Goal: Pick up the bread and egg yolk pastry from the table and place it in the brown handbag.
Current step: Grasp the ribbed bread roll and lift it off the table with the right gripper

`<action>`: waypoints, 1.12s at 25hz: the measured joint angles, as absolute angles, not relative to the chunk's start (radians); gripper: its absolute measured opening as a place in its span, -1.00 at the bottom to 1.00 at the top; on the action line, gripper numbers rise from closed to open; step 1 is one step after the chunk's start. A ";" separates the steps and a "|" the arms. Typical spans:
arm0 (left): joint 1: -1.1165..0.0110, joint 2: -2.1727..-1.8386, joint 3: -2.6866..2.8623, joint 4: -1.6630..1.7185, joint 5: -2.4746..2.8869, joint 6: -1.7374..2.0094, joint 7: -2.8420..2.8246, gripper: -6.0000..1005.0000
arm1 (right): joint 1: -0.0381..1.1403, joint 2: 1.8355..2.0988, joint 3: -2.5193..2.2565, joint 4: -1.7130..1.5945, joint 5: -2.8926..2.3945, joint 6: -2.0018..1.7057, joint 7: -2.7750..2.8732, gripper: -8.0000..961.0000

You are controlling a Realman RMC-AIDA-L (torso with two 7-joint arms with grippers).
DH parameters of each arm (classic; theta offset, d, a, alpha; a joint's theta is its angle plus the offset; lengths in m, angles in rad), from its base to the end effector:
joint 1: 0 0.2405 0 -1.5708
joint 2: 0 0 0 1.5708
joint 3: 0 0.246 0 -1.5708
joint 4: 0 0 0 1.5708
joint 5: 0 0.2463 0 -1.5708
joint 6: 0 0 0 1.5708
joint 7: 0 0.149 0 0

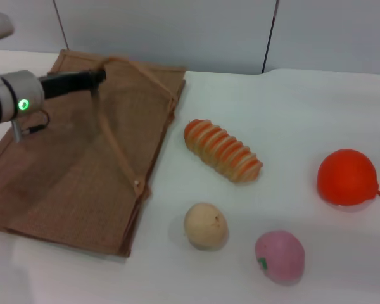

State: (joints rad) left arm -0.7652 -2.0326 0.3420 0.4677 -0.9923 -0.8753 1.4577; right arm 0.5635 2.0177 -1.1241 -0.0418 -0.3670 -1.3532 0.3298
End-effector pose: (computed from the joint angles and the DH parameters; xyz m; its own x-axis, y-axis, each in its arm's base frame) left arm -0.3081 0.4667 0.0365 0.5132 0.5175 0.6847 0.8582 -0.3125 -0.4071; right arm 0.3184 0.3850 0.0313 0.6719 0.2557 -0.6951 -0.6479 -0.2517 -0.7189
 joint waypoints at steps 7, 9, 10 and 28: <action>-0.668 -2.029 0.340 0.431 -1.325 -1.117 1.689 -0.75 | 0.603 2.019 -1.126 -0.035 -0.514 -1.356 0.339 0.85; -0.654 -2.027 0.339 0.407 -1.390 -1.181 1.748 -0.75 | 0.621 2.018 -1.126 -0.038 -0.587 -1.352 0.366 0.85; -0.648 -2.027 0.339 0.399 -1.418 -1.214 1.775 -0.75 | 0.630 2.017 -1.126 -0.039 -0.619 -1.350 0.377 0.85; -0.587 -2.025 0.240 0.374 -1.539 -1.560 1.856 -0.75 | 0.876 2.020 -1.126 -0.043 -1.299 -0.953 0.731 0.84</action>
